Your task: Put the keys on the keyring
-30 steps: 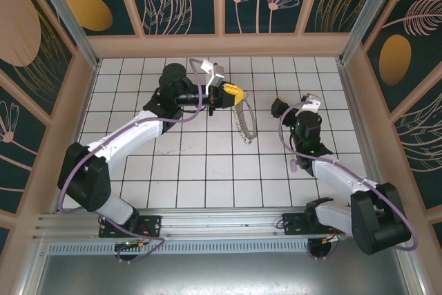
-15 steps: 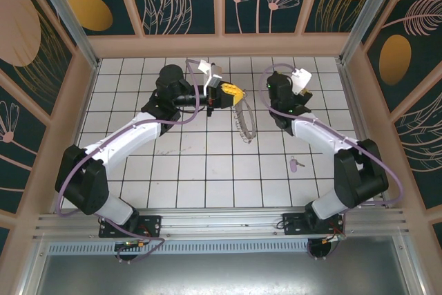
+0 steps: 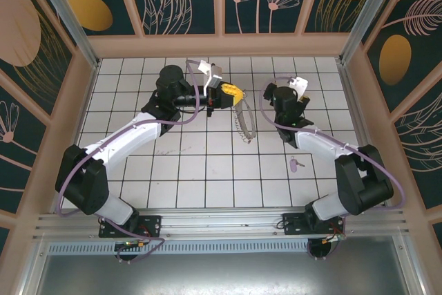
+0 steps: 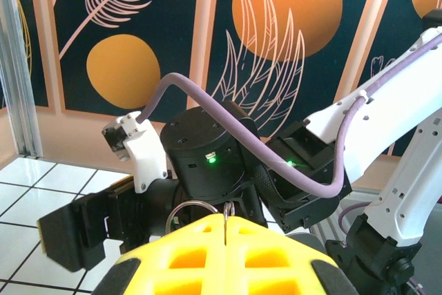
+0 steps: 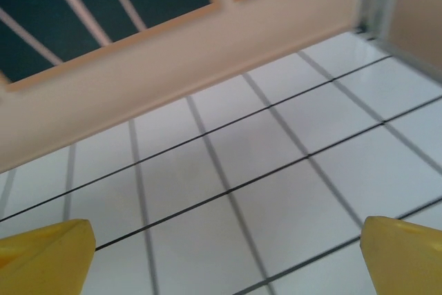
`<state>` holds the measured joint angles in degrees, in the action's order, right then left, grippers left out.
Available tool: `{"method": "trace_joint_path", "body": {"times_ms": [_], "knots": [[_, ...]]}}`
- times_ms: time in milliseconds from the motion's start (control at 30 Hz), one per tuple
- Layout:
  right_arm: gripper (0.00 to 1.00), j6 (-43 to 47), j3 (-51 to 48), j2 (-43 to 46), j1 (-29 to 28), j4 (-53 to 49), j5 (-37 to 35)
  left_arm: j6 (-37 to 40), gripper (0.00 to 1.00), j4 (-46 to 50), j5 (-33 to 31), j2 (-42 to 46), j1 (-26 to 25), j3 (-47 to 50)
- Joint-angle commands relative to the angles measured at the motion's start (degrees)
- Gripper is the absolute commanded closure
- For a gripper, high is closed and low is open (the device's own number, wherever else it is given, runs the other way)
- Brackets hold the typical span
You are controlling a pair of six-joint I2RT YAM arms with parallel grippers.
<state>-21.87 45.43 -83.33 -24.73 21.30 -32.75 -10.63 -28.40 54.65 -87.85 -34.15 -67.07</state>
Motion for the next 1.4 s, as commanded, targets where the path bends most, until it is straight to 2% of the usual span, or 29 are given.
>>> {"method": "trace_joint_path", "body": {"times_ms": [0,200,467,633,800,967,1200,1367], "knots": [[0.05,2.26,-0.9,-1.67,0.06,8.32,12.29,2.26,1.0,0.63,0.54,-0.64,-0.2,-2.07],[0.17,2.64,-4.98,-1.89,-1.02,13.34,25.17,6.45,1.0,5.61,-0.51,-1.34,-0.12,-4.15],[0.22,2.09,-6.63,3.89,-0.63,9.58,31.36,6.6,1.0,6.29,1.63,-3.63,0.57,-5.83],[0.29,-0.83,-9.89,11.54,2.96,8.19,36.91,6.76,1.0,6.52,2.86,-3.86,0.93,-5.55],[0.45,-4.94,-13.33,19.43,8.78,8.93,45.68,6.94,1.0,7.21,3.96,-4.17,1.23,-5.79],[0.54,-5.3,-12.9,24.18,10.32,9.07,55.25,6.55,1.0,7.27,5.07,-4.58,1.43,-5.88],[0.6,-6.23,-9.54,25.11,10.31,11.77,70.42,2.26,1.0,3.24,6.21,-4.95,1.84,-5.1],[0.69,-7.96,-7.01,23.06,10.31,14.19,78.39,-0.94,1.0,0.53,7.11,-5.55,2.25,-5.27]]}}
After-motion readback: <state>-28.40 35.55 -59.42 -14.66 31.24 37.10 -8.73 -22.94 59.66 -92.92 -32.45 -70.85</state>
